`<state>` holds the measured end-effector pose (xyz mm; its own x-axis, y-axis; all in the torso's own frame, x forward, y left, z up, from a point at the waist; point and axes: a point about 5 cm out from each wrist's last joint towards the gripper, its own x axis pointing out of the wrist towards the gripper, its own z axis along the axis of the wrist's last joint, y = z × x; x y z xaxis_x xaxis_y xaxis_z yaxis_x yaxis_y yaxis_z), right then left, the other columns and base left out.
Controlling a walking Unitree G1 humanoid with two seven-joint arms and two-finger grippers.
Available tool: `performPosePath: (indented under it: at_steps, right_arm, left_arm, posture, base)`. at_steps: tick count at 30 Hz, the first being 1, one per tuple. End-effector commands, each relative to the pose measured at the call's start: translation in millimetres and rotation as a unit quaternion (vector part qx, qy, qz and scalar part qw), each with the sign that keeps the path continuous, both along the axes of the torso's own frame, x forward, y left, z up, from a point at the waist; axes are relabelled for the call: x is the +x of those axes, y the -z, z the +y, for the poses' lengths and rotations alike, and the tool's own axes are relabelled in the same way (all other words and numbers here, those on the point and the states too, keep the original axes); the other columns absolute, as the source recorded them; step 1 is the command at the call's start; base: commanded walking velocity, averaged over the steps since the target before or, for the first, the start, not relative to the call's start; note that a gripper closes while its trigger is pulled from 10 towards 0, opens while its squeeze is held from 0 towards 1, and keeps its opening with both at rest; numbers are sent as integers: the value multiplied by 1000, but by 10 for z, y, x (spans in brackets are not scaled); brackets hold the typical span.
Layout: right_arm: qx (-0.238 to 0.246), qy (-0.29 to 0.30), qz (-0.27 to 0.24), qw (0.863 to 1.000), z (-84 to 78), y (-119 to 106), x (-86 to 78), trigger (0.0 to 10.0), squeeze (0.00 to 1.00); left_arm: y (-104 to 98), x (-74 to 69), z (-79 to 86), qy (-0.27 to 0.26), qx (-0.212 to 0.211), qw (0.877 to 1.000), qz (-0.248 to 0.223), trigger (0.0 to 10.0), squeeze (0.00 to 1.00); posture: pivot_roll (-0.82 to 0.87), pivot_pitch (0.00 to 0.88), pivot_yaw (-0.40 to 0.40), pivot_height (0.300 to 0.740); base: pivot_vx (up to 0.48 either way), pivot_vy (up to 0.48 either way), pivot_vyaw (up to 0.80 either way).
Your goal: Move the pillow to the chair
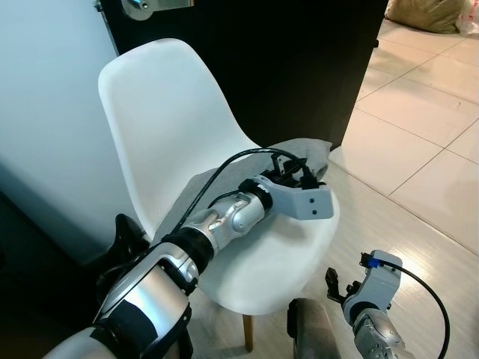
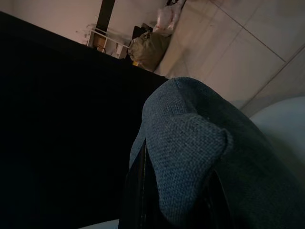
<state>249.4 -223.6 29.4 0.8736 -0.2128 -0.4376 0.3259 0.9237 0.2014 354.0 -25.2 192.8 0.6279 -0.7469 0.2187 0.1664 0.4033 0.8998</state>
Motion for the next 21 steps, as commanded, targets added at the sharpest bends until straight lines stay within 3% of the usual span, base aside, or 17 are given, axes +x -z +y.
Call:
performPosePath:
  at_steps: [1,3,4,15,16,21]
  right_arm:
    - [3,-6,13,1000,35,41,-22,10000,0]
    - [3,-6,13,1000,35,41,-23,10000,0]
    - [2,-6,14,1000,34,41,-23,10000,0]
    - [-1,-11,19,1000,27,47,-17,10000,0]
    - [-1,-13,20,1000,35,50,-12,10000,0]
    - [-1,-15,21,1000,41,51,-8,10000,0]
  left_arm:
    - [140,58,153,-28,27,999,23,10000,580]
    - [160,53,154,-26,30,999,28,10000,580]
    - [177,46,153,-24,32,999,33,10000,988]
    - [429,89,315,-70,47,987,138,10000,1000]
    - [476,146,447,-91,53,974,198,10000,1000]
    - [484,185,554,-100,65,964,238,10000,1000]
  posture:
    - [-114,158,67,558]
    - [-114,158,67,558]
    - [-114,158,67,558]
    - [-113,148,58,558]
    - [-110,146,57,558]
    - [-110,145,57,558]
  base:
    - [0,0,0]
    - [0,0,0]
    - [0,0,0]
    - [0,0,0]
    - [0,0,0]
    - [0,0,0]
